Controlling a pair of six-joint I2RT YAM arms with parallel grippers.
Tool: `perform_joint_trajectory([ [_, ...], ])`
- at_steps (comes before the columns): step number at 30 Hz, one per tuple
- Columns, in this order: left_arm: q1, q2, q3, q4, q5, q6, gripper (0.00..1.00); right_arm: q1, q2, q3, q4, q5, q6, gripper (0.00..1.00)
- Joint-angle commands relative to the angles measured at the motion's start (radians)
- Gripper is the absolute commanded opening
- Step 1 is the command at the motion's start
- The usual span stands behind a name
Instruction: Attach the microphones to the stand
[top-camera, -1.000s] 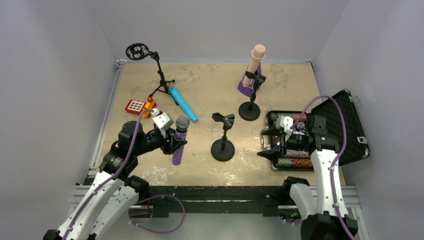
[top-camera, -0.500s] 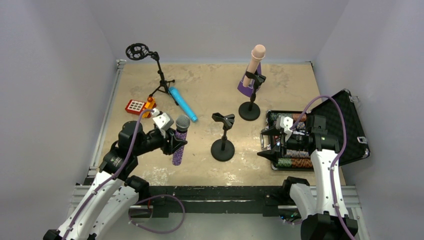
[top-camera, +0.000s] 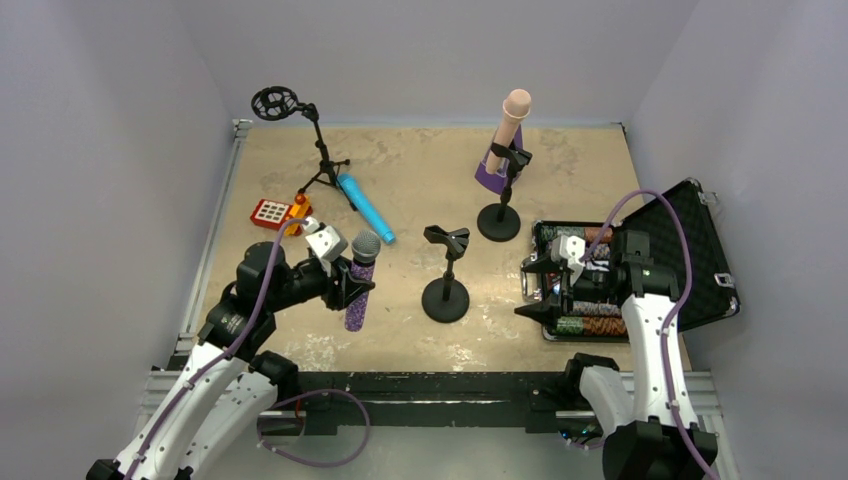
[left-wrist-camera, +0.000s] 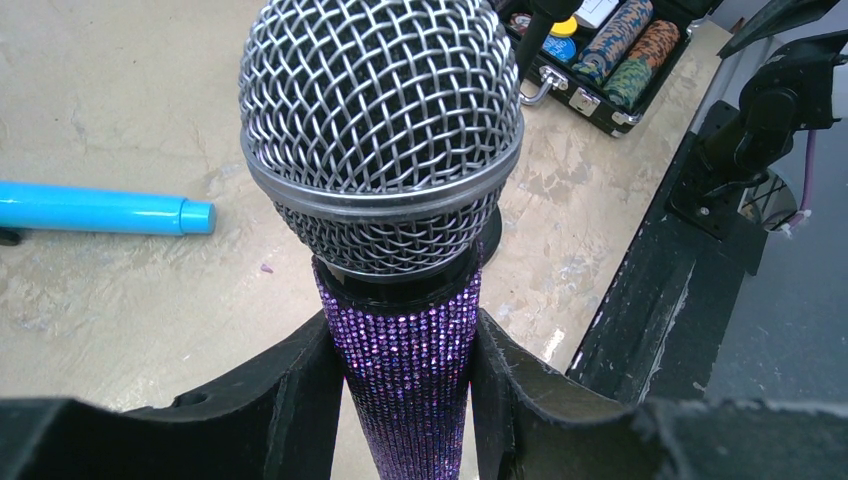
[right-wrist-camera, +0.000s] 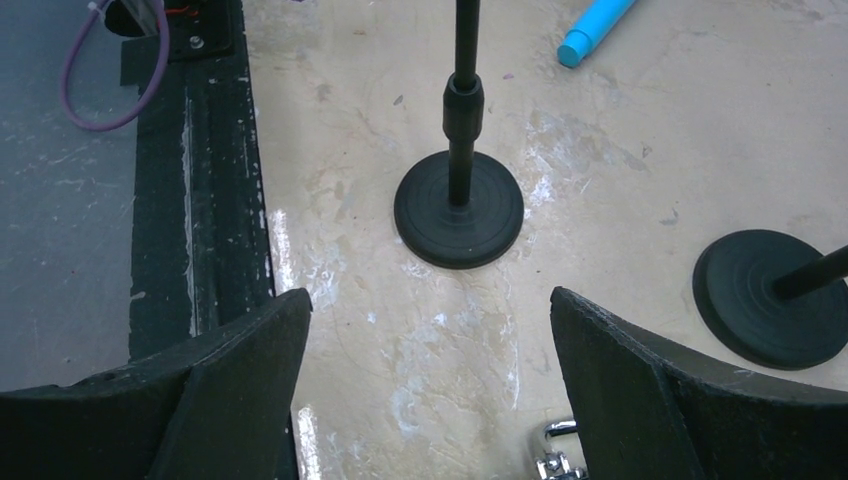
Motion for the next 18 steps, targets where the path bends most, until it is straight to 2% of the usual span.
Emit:
perform_joint_trajectory([
  [1, 0.003, -0.018, -0.003, 0.096, 0.032, 0.023, 0.0, -0.004, 0.035, 0.107, -0.149, -0.008, -0.168, 0.93],
  [5, 0.003, -0.027, -0.005, 0.1, 0.034, 0.02, 0.0, -0.003, 0.067, 0.211, -0.248, 0.037, -0.246, 0.93],
  [9, 0.003, -0.034, -0.005, 0.103, 0.038, 0.018, 0.0, 0.013, 0.076, 0.279, -0.238, 0.058, -0.239, 0.93],
  [13, 0.003, -0.033, -0.007, 0.11, 0.043, 0.017, 0.0, 0.094, 0.066, 0.351, -0.082, 0.134, -0.046, 0.94],
  [18, 0.003, -0.043, -0.012, 0.11, 0.043, 0.011, 0.0, 0.273, 0.048, 0.393, 0.186, 0.274, 0.246, 0.94],
])
